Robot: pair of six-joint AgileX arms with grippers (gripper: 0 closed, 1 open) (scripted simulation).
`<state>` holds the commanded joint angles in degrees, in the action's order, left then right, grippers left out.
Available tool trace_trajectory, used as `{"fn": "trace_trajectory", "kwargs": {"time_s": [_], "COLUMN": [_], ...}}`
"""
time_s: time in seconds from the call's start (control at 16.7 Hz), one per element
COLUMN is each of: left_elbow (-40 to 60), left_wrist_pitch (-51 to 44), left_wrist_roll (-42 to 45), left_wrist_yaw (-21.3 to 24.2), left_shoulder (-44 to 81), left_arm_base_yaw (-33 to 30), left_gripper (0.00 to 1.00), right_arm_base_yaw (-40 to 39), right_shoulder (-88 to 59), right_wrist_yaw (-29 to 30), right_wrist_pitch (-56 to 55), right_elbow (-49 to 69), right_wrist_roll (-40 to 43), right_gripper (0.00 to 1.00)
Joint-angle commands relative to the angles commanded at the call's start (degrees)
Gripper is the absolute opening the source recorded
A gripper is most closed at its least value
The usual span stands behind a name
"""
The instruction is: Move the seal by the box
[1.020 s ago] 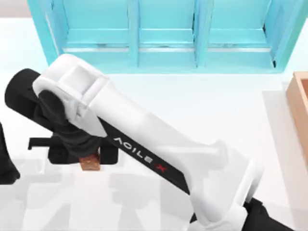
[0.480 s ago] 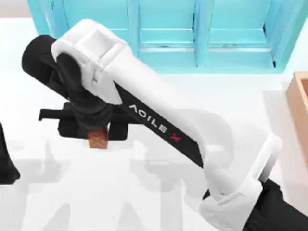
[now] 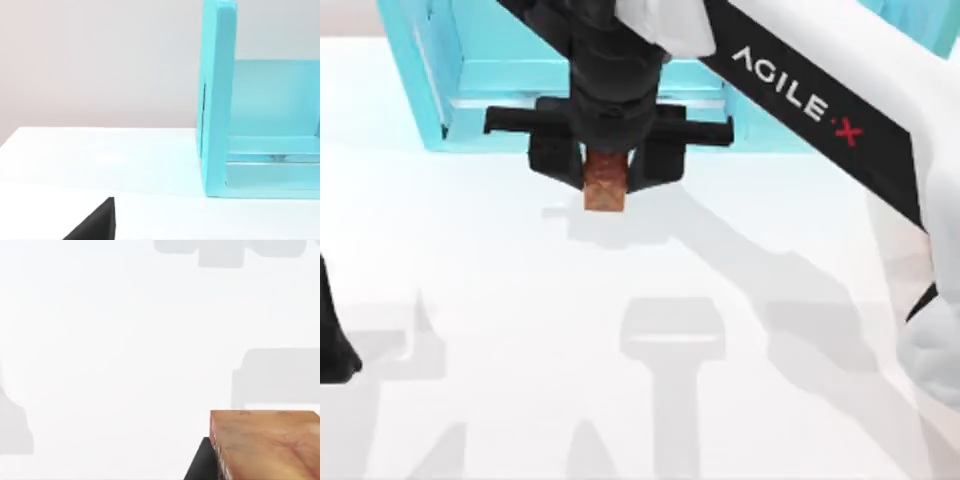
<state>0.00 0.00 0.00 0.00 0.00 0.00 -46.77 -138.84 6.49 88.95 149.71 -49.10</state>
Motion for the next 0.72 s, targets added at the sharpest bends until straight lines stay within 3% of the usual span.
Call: {"fn": "trace_trajectory", "kwargs": {"time_s": [0.48, 0.72], "left_elbow": [0.0, 0.0], "left_wrist_pitch": [0.0, 0.0], "left_wrist_roll": [0.0, 0.0], "left_wrist_yaw": [0.0, 0.0], "left_shoulder": [0.0, 0.0], "left_arm_base_yaw": [0.0, 0.0], "left_gripper": [1.0, 1.0], "right_arm_base_yaw": [6.91, 10.54], "right_shoulder": [22.2, 34.34], "right_wrist_yaw": [0.19, 0.46], "right_wrist_pitch": [-9.09, -12.38], "right_elbow": [-26.25, -45.25], "right_wrist_roll": [10.31, 15.07], "right_gripper": [0.0, 0.0]}}
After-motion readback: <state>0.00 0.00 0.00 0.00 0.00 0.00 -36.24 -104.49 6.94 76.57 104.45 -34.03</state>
